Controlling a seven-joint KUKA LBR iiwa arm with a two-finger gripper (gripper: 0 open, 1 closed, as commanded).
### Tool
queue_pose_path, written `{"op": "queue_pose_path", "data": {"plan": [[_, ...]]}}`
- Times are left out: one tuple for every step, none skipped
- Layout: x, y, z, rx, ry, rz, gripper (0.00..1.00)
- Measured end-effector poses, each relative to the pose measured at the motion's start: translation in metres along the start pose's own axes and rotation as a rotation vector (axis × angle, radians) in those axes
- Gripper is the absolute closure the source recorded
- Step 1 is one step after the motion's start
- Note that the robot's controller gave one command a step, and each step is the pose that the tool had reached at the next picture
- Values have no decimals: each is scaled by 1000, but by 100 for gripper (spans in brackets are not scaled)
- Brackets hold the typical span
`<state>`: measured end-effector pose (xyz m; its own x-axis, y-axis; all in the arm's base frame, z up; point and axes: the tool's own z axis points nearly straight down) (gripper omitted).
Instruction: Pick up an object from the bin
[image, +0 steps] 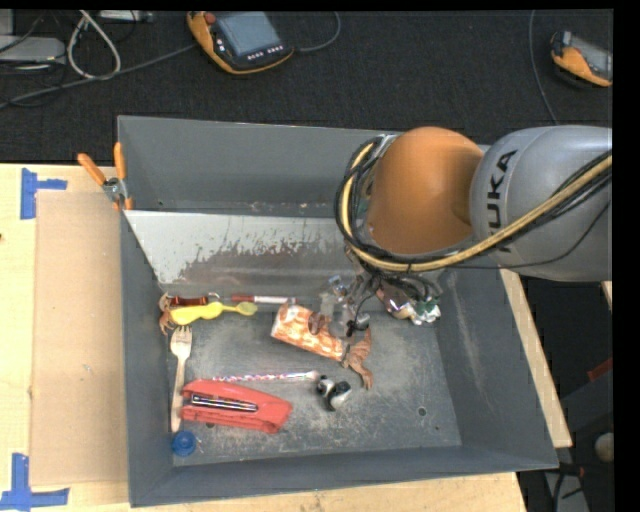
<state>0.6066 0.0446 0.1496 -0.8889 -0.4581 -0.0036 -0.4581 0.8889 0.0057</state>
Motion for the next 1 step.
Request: {"op": "queue_pose_path", "data": {"plan": [[23, 20, -83, -1, 7, 54, 100]]}}
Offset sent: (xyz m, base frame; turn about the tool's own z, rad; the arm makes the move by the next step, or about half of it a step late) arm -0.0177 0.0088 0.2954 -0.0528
